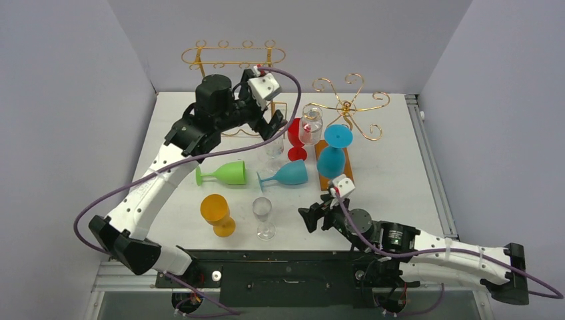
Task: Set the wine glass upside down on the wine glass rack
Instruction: Turn the wine glass upside down at the wine rack.
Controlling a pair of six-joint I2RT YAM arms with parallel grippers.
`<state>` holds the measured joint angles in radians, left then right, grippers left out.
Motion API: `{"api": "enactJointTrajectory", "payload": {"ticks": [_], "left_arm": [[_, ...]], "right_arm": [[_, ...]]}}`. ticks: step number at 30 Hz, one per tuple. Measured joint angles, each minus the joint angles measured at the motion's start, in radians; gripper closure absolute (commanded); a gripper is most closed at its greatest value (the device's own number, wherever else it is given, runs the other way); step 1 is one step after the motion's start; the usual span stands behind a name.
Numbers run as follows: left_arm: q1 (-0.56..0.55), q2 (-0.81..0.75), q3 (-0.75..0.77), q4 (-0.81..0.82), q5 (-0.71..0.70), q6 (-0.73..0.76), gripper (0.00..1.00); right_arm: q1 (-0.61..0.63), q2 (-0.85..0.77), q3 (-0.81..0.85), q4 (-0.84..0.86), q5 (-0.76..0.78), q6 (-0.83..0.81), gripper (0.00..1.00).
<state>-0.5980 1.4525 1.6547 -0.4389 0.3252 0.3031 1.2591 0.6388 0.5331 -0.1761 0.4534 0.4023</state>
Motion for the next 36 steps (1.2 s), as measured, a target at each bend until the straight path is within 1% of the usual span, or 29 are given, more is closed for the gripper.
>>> {"api": "enactJointTrajectory", "payload": {"ticks": [4,8,12,16,21,28,36], "left_arm": [[0.042,-0.08,-0.024,-0.052,-0.008,0.004,0.04],[0.098,-0.136,-0.039,-0.116,-0.024,0.006,0.04],[0.169,-0.165,-0.042,-0.207,-0.056,0.014,0.04],[0.233,-0.166,-0.042,-0.289,-0.086,0.01,0.04],[0.3,-0.165,-0.042,-0.364,-0.105,-0.006,0.04],[0.343,-0.166,-0.076,-0.389,-0.12,0.005,0.04],[0.344,-0.168,-0.111,-0.405,-0.131,0.037,0.04]], "right_arm": [[0.006,0.116,0.003,0.035,0.023,0.0,0.24],[0.006,0.19,0.032,0.062,0.029,0.0,0.27],[0.006,0.221,0.09,0.062,0.026,0.0,0.28],[0.006,0.229,0.142,0.032,0.041,0.006,0.25],[-0.015,0.266,0.146,0.031,0.061,0.03,0.24],[-0.195,0.397,0.032,0.189,-0.004,0.055,0.2],[-0.233,0.564,0.01,0.383,-0.097,0.031,0.22]]}}
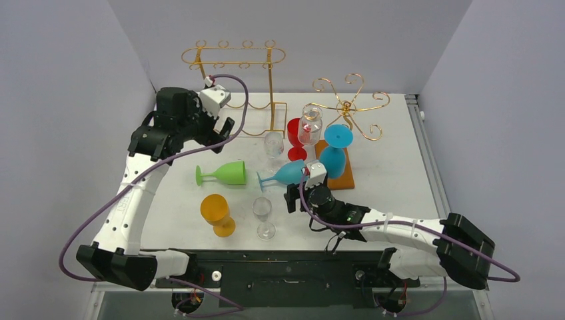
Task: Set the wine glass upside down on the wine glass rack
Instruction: Turn the wine glass upside down at the wine rack, then adjust the wine rack at the center of the board.
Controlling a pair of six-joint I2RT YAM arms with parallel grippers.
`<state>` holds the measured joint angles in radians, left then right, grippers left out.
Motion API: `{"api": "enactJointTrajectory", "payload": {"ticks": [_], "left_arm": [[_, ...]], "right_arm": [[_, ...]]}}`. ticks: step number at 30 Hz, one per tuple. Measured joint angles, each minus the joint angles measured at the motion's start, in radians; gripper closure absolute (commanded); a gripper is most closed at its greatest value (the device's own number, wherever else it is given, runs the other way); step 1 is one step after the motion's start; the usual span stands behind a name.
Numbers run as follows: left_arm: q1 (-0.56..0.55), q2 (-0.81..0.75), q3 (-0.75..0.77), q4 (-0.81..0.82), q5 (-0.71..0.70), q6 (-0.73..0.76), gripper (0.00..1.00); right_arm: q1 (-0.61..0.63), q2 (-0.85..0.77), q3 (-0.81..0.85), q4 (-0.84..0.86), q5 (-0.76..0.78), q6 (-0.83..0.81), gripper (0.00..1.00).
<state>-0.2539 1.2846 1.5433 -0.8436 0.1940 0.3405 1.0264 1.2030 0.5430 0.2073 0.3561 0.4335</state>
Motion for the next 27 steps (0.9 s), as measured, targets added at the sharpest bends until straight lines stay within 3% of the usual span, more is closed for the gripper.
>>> {"api": "enactJointTrajectory", "payload": {"ticks": [7,13,19,23,27], "left_arm": [[0.003,0.009,-0.034,-0.032,-0.01,0.01,0.04],[0.005,0.01,-0.03,-0.038,0.017,-0.01,0.04],[-0.01,0.047,0.081,-0.09,0.06,-0.027,0.04],[-0.091,0.08,0.179,-0.119,0.063,-0.031,0.04],[-0.195,0.112,0.248,-0.131,0.056,-0.031,0.04]], "right_arm": [[0.05,-0.032,-0.019,-0.008,-0.019,0.002,0.25],[0.176,-0.204,-0.073,-0.068,0.003,0.013,0.3],[0.193,-0.348,-0.113,-0.206,0.037,0.032,0.33],[0.193,-0.466,-0.035,-0.393,0.095,0.023,0.34],[0.181,-0.555,0.18,-0.576,0.157,-0.003,0.33]]}}
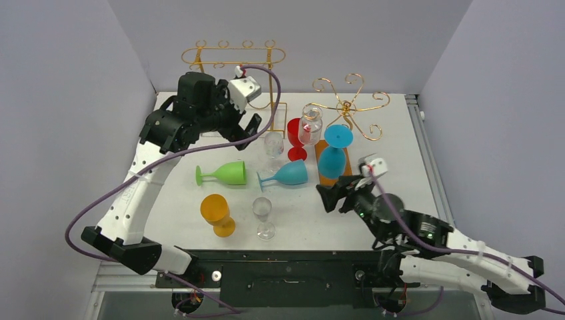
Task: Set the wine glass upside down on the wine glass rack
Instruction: Adjust the wine rack at the center of the board.
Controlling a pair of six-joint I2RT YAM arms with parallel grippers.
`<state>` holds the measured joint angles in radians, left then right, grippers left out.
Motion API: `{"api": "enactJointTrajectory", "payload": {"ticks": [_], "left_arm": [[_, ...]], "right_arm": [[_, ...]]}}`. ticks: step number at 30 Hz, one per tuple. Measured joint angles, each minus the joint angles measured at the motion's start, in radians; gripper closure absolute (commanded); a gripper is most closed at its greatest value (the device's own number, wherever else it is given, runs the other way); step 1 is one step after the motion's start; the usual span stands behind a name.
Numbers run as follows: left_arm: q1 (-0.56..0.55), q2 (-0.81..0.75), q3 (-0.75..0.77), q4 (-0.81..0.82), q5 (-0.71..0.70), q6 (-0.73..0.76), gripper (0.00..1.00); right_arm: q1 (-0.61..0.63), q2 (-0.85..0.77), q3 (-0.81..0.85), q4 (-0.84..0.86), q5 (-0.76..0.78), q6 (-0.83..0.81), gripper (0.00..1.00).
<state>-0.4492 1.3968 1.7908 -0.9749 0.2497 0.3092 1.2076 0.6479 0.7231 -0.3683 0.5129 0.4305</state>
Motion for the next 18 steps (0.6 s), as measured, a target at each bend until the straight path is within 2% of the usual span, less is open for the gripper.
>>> {"api": "enactJointTrajectory", "payload": {"ticks": [3,7,13,18], "left_arm": [[-0.044,0.05,0.087,-0.011,-0.003,-0.016,0.04],[-0.046,0.112,0.185,-0.009,-0.008,-0.049,0.04],[-0.047,0.13,0.203,-0.021,-0.01,-0.08,0.04],[-0.047,0.132,0.237,-0.026,-0.011,-0.098,0.04]], "right_arm": [[-0.036,-0.026,0.207,-0.073,0.022,-0.029,0.35],[-0.076,-0.009,0.41,-0.134,0.022,-0.072,0.34],[-0.104,0.1,0.561,-0.19,-0.007,-0.151,0.32],[-0.243,0.216,0.665,-0.217,-0.074,-0.222,0.33]]}}
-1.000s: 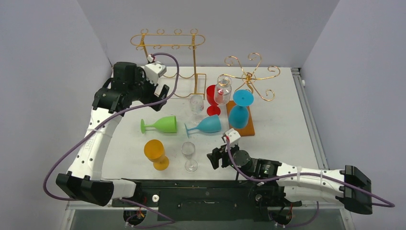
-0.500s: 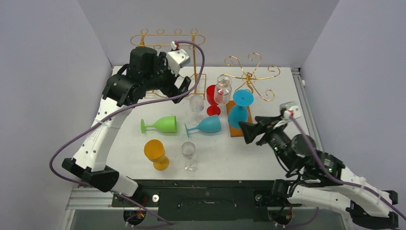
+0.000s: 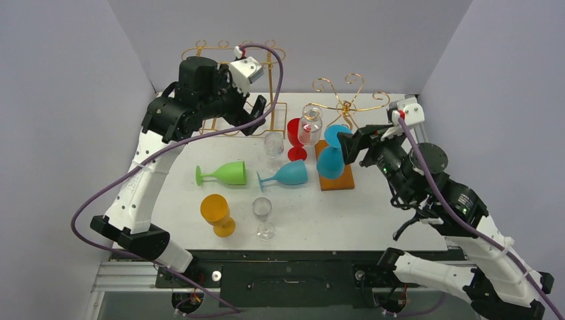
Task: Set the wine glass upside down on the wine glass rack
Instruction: Adjust the wine rack at the center of the board.
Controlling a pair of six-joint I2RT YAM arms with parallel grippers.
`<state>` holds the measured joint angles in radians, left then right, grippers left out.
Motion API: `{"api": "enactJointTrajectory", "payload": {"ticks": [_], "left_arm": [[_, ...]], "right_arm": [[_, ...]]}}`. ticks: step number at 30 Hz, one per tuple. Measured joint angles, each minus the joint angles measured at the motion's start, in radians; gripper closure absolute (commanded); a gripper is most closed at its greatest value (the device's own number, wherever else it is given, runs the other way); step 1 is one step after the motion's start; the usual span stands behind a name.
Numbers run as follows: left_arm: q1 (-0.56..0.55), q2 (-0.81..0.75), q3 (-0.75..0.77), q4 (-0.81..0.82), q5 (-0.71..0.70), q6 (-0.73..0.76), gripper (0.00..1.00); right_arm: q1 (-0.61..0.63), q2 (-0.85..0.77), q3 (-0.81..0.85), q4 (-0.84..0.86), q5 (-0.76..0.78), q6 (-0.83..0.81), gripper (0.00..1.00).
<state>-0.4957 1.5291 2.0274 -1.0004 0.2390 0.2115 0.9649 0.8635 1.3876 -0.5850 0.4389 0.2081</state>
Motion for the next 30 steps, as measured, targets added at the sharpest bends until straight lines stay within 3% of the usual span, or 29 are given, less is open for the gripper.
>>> {"api": "enactJointTrajectory", "payload": {"ticks": [6,10,19,30], "left_arm": [[0.0,-0.001,0.02,-0.005,-0.003,-0.015,0.04],[0.0,-0.002,0.02,-0.021,-0.008,-0.017,0.04],[0.0,-0.016,0.02,-0.027,-0.017,-0.017,0.04],[0.0,-0.022,0.02,-0.029,-0.019,-0.017,0.04]], "right_arm": [[-0.351,0.124,0.094,0.01,-0.241,-0.028,0.41],[-0.498,0.209,0.127,0.008,-0.404,-0.051,0.47],[-0.64,0.323,0.129,0.0,-0.679,-0.142,0.52],[-0.711,0.504,0.244,-0.04,-0.8,-0.233,0.55]]}}
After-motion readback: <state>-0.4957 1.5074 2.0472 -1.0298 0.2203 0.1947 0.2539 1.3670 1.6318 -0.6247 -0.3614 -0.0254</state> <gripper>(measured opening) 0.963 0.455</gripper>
